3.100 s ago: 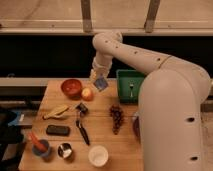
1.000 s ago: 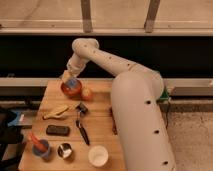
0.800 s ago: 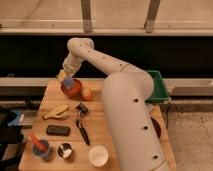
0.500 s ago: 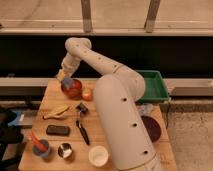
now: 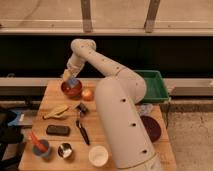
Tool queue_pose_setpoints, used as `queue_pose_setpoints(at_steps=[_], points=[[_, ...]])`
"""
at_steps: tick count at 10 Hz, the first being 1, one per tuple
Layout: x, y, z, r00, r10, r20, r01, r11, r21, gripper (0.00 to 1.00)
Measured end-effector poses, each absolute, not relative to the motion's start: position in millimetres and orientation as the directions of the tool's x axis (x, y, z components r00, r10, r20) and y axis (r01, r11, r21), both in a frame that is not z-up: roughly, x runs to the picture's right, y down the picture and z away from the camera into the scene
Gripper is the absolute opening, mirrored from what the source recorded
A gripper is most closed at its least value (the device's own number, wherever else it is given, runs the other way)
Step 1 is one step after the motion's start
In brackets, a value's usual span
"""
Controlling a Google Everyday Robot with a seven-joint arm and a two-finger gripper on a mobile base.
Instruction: Place sponge in red bowl
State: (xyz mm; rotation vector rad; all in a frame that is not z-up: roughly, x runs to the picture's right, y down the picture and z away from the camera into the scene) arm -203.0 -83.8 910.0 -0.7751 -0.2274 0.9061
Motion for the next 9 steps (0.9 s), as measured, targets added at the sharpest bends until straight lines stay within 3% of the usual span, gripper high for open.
queue_pose_setpoints(at_steps=[9], points=[[-202.2, -83.9, 909.8, 0.615, 0.777, -0.133, -0.62, 0.373, -0.691, 0.8]])
